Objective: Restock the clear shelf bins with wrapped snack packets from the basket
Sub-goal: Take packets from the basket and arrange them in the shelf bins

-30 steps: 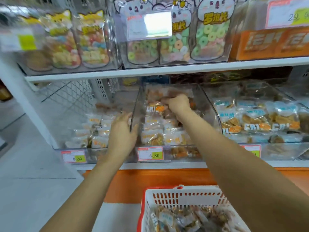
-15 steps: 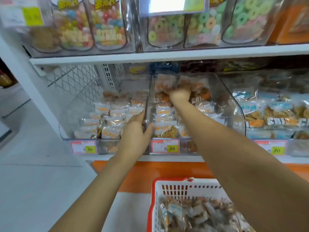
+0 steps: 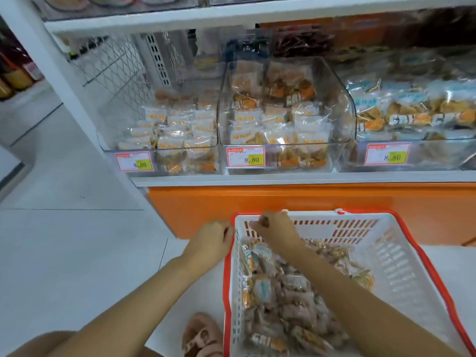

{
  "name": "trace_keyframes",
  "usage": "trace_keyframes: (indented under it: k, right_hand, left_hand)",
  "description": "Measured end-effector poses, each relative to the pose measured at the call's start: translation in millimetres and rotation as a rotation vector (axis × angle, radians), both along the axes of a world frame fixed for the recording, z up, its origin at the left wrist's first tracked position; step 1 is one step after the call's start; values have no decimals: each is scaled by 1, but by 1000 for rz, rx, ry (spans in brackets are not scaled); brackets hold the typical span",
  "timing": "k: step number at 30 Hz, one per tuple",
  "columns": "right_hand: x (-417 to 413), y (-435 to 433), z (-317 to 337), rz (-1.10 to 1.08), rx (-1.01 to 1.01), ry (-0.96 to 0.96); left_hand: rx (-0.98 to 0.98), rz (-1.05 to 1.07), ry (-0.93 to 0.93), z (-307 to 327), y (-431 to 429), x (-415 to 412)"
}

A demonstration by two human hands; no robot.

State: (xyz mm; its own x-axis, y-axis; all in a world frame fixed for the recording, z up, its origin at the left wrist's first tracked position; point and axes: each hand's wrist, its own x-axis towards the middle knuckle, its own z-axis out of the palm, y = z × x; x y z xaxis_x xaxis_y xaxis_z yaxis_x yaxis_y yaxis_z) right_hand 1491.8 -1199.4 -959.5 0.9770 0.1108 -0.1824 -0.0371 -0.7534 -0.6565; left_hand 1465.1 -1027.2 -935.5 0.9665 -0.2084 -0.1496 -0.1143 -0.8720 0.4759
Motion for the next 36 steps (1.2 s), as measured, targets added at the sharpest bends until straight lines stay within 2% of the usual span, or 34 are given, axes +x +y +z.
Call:
trace_keyframes:
  k: [3,4,6,8,15,18,23,32,35,36]
  right_hand:
    - [-12,-7,-60,-239,151,434]
    - [-15,-7,-78,-319,293,584]
    - [-20,-6,-104,-544,707,866]
    - [-20,-6,-122,-698,877,977]
    - [-22,2,-100,-784,762,914]
    - [-30,1,-99,-916,886,966]
    - [-30,10,-105,-1006,1047,1039]
    - [-21,21,-112,-875,986,947]
    - [-18,8,-113,-841,1035,917]
    - [-16,1,-112,-778,996,893]
  left_hand:
    - [65,-67,168,-24,4,-17]
    - [79,-79,203,-26,4,-20]
    - [65,-84,240,-27,5,-22]
    - [35,-55,275,-29,7,-17]
    - [66,50,333,-37,7,3]
    - [82,68,345,-37,5,6]
    - [75,84,339,-32,3,6]
    - [48,105,379,-26,1,6]
    - [101,77,383,-22,-1,9]
    - [134,44,363,-19,-3,11]
